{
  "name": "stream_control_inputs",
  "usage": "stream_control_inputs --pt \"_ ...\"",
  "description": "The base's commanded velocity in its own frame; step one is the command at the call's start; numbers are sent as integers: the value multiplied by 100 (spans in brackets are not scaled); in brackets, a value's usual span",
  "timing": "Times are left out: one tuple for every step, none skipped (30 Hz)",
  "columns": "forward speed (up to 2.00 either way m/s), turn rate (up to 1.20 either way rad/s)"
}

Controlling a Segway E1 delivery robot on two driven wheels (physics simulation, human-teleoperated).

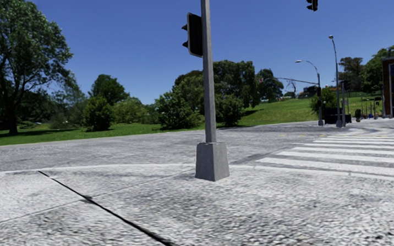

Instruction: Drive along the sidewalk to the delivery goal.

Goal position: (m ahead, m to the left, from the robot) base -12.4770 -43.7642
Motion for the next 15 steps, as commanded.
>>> stream_control_inputs --pt "200 -66" --pt "200 -67" --pt "200 -67" --pt "200 -67" --pt "200 -67" --pt "200 -67" --pt "200 -67" --pt "200 -67" --pt "200 -67" --pt "200 -67" --pt "200 -67" --pt "200 -67" --pt "200 -67" --pt "200 -67" --pt "200 -67"
